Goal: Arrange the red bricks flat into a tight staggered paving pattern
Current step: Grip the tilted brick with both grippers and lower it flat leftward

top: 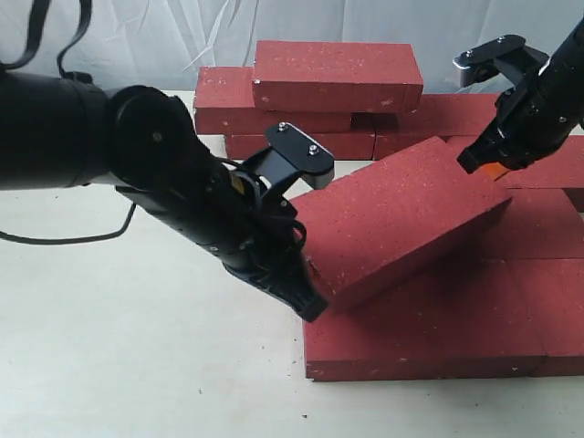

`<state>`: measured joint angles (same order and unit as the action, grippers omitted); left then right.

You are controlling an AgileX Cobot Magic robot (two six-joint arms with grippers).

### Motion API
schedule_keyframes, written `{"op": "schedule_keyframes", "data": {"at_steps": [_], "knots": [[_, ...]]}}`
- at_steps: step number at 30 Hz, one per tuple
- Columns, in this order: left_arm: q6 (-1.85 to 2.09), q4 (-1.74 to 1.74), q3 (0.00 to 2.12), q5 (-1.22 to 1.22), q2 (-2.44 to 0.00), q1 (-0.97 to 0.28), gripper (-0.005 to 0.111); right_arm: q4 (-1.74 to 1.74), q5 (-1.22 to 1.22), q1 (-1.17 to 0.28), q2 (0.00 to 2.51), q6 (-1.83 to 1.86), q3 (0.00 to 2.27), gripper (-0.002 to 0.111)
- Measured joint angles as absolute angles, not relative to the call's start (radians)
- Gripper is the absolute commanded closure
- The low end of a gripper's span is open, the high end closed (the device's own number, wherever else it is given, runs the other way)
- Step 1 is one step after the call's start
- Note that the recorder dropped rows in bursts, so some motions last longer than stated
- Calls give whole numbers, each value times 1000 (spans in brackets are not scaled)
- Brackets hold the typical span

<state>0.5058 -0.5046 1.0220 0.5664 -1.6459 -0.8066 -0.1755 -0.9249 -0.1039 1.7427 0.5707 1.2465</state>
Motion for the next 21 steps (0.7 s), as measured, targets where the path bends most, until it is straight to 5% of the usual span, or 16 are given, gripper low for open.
{"op": "schedule_keyframes", "data": {"at_steps": [21], "knots": [[504, -386, 1022, 646, -1552, -546, 107, -339, -841, -194, 1704, 572, 1278, 109]]}}
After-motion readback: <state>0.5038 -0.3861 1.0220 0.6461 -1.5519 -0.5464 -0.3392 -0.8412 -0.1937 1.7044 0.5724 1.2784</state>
